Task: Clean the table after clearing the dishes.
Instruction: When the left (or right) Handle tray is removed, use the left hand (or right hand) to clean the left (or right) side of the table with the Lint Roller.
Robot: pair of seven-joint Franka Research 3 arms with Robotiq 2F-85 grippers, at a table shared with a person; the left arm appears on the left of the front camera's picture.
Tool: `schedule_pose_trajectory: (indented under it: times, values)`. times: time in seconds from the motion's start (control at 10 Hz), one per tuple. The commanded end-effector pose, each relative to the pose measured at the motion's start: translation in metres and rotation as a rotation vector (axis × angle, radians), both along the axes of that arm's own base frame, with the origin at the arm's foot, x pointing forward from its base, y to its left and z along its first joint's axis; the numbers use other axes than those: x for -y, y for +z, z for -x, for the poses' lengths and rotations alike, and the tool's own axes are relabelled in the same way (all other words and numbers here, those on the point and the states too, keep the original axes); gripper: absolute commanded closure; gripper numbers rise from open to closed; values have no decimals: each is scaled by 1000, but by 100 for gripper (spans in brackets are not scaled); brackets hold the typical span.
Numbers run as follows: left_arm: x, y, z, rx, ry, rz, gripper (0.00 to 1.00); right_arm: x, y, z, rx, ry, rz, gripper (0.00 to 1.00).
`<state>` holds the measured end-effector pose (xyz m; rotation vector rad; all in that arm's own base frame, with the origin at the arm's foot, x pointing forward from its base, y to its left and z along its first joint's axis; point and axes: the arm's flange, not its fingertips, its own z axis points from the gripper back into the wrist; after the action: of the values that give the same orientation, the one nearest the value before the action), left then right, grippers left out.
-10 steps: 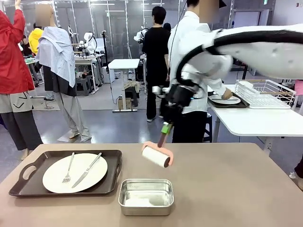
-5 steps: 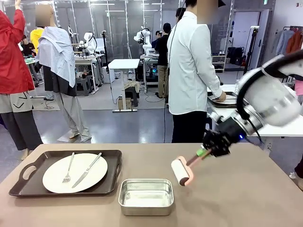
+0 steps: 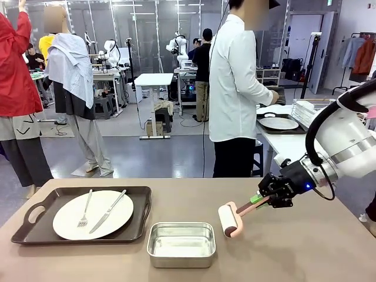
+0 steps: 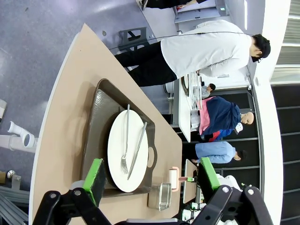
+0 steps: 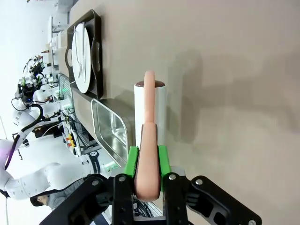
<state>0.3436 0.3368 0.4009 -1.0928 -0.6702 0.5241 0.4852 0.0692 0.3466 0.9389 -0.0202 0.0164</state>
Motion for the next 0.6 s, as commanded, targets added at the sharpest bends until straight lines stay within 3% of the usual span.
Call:
schedule_pose_trajectory:
  times: [0.0, 0.2, 0.3, 0.5]
  values:
    - [-1, 0, 3, 7, -2, 7, 0, -4, 9, -1, -9, 16, 16, 100]
    - [-1, 0, 3, 7, -2, 7, 0, -4, 9, -1, -9, 16, 16, 100]
    - [-1, 0, 3, 7, -2, 7, 0, -1, 3, -2, 8, 14, 10, 79]
    - [-1, 0, 3, 7, -2, 7, 0, 2, -9, -24, -50, 7, -36, 79]
